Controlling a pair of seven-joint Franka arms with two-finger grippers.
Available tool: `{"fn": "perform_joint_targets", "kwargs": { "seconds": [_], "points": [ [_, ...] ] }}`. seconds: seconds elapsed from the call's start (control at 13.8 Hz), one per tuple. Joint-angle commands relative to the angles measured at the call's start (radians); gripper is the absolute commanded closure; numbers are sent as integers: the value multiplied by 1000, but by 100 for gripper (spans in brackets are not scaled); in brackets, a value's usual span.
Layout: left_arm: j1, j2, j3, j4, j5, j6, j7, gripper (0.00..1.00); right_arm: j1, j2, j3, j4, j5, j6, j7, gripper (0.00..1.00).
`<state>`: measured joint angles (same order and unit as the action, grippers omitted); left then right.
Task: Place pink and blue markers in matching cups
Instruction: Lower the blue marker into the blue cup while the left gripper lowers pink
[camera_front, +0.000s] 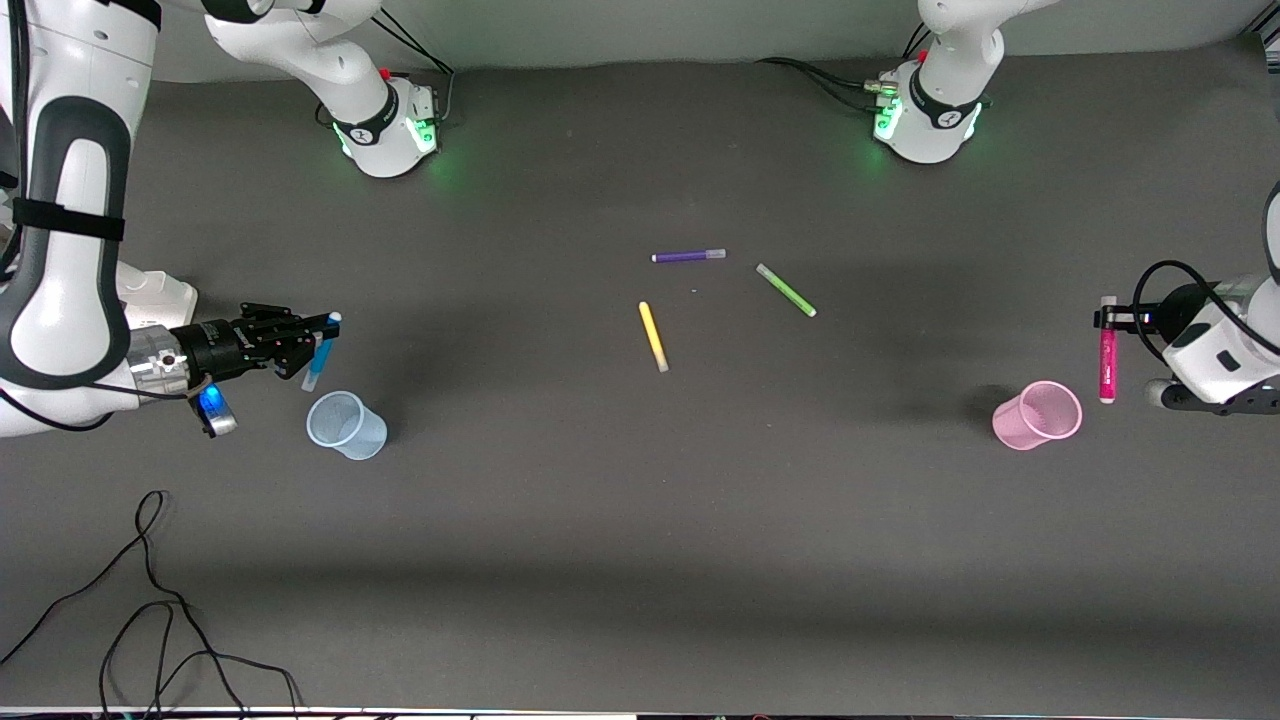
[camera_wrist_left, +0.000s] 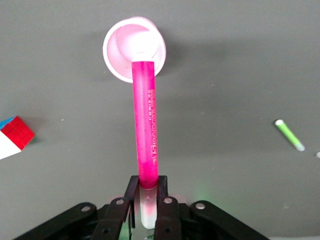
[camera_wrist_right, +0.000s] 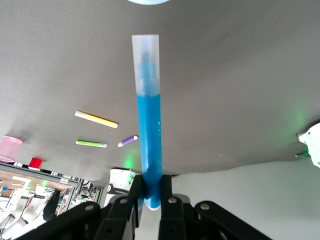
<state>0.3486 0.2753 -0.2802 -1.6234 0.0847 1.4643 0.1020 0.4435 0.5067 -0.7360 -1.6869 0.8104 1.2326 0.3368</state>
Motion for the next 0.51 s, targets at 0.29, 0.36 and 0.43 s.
{"fn": "perform_joint_targets", "kwargs": {
  "seconds": [0.29,0.36,0.43],
  "points": [
    [-16,261,-14,296,96,-268,4,100,-28,101,-2,26,36,1,-139,100],
    [-19,287,-14,310,102,-286,5,100,-28,110,-2,26,39,4,-163,100],
    [-20,318,-14,321,110,-306,5,100,-28,119,-2,26,48,8,-183,100]
  ]
}}
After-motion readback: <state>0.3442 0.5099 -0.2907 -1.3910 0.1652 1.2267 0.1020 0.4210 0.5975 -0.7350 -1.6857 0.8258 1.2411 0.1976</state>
